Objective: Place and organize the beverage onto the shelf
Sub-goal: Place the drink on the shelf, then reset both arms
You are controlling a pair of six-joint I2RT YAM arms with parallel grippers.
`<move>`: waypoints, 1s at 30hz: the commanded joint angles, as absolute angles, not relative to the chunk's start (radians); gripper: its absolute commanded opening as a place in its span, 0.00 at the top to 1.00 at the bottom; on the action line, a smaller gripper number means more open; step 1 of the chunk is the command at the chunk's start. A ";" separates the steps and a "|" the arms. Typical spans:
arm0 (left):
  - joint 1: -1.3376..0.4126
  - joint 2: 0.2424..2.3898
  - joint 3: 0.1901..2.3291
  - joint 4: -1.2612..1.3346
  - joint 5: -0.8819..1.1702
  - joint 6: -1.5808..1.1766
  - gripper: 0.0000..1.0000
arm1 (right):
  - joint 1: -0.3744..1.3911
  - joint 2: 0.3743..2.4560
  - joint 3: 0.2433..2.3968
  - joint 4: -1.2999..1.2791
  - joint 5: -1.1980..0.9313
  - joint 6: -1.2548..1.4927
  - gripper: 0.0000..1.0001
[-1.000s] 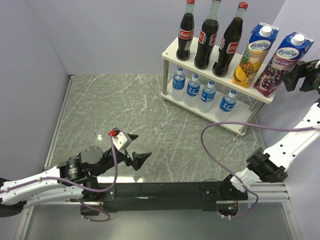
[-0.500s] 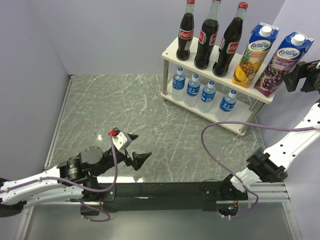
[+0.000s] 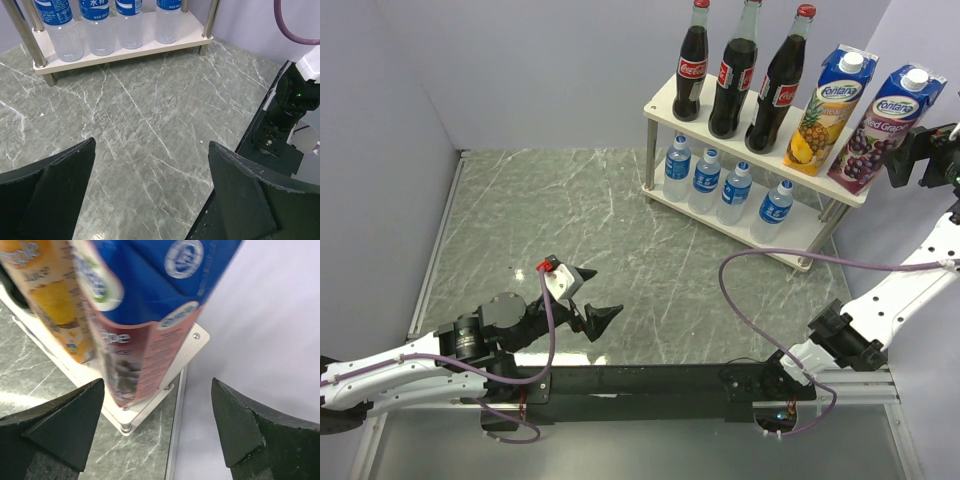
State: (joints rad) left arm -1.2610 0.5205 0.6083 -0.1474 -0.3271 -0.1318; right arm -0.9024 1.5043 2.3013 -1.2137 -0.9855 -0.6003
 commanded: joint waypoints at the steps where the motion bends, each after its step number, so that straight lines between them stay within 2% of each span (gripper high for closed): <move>1: -1.266 0.512 0.632 -0.123 -0.307 -0.118 0.00 | -0.911 1.440 2.296 -1.207 -0.994 -0.609 0.07; 8: -1.266 0.500 0.632 -0.120 -0.308 -0.123 0.00 | -0.911 1.414 2.306 -1.255 -0.988 -0.637 0.07; 13: -1.267 0.512 0.641 -0.126 -0.311 -0.133 0.00 | -0.910 1.294 2.200 -1.242 -0.934 -0.655 0.06; 17: -1.266 0.514 0.641 -0.120 -0.316 -0.149 0.01 | -0.910 1.189 2.078 -1.259 -0.910 -0.681 0.01; 24: -1.266 0.526 0.660 -0.127 -0.394 -0.215 0.00 | -0.900 0.951 1.766 -1.229 -1.011 -0.703 0.00; 28: -1.258 0.551 0.715 -0.146 -0.457 -0.229 0.00 | -0.819 0.882 1.683 -1.275 -1.058 -0.703 0.00; 30: -1.247 0.574 0.748 -0.164 -0.472 -0.232 0.01 | -0.691 0.865 1.608 -1.238 -1.031 -0.655 0.00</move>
State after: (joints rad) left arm -1.2587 0.5560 0.6662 -0.1699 -0.4133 -0.2054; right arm -0.7959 0.8612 1.6817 -1.2652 -1.0138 -0.6914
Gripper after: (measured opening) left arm 0.995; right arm 0.994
